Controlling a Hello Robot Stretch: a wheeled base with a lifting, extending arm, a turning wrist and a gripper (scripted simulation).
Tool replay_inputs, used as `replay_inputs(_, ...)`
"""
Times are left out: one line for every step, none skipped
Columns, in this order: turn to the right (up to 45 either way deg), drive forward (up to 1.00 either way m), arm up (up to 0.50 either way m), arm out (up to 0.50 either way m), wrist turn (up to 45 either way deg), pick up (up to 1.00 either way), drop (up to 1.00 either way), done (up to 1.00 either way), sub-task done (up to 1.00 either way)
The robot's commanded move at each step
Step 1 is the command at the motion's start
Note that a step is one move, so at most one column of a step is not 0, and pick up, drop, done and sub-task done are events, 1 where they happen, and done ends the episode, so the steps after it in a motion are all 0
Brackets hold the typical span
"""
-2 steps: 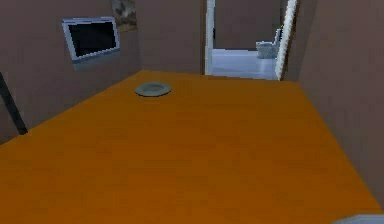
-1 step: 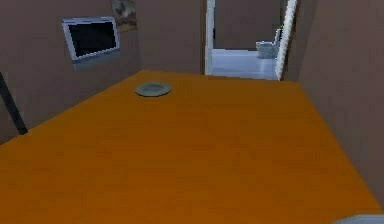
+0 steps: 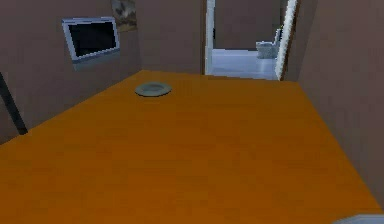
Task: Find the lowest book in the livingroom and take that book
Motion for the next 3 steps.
replay_inputs(0.0,0.00,0.00,0.00,0.0,1.00,0.00,0.00,0.00)
replay_inputs(0.0,0.00,0.10,0.00,0.0,0.00,0.00,0.00,0.00)
replay_inputs(0.0,0.00,0.00,0.00,0.0,0.00,0.00,1.00,0.00)
